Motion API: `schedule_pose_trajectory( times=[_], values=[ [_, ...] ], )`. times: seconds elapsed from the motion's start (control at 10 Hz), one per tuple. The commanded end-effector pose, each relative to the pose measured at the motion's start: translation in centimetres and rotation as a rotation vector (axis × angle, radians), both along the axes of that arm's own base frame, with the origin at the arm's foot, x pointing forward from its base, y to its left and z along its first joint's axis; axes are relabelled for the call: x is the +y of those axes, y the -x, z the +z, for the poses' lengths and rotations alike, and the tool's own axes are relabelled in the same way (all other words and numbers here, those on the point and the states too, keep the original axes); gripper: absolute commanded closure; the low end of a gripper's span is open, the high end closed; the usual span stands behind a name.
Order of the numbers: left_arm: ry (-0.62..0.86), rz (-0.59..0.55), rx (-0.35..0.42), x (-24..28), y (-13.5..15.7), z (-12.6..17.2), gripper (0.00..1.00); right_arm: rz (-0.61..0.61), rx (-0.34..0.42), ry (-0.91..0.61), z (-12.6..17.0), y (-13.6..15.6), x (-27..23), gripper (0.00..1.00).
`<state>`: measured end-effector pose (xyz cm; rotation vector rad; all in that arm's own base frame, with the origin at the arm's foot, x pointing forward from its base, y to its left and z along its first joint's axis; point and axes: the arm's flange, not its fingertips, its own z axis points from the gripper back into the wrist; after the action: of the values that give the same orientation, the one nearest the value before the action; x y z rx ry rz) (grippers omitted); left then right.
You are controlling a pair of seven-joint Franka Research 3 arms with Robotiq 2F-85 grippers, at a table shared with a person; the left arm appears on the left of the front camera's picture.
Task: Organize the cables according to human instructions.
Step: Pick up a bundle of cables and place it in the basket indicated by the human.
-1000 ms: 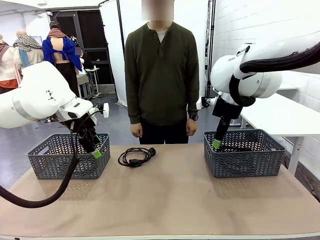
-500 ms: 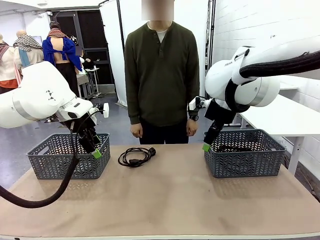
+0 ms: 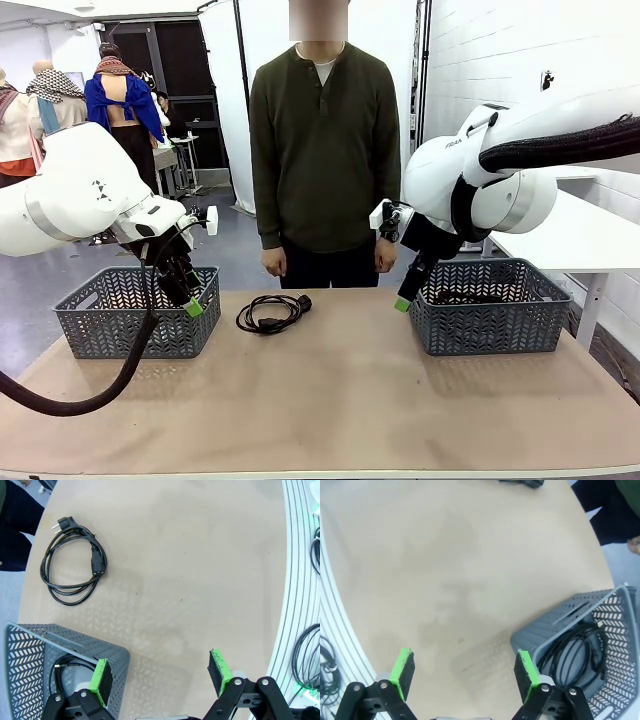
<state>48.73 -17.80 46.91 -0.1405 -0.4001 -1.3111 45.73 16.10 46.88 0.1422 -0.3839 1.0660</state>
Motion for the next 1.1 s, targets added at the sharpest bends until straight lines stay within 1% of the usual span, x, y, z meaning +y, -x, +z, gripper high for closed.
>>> schedule_pose_trajectory(
  times=[0.0, 1.0],
  values=[
    [0.0, 0.002, -0.001, 0.01, 0.03, 0.12, 0.0, -0.023, -0.006, -0.004, 0.29, -0.23, -0.26, 0.0],
    [0.0, 0.002, -0.001, 0.01, 0.03, 0.12, 0.0, -0.023, -0.006, -0.004, 0.29, -0.23, -0.26, 0.0]
  ],
)
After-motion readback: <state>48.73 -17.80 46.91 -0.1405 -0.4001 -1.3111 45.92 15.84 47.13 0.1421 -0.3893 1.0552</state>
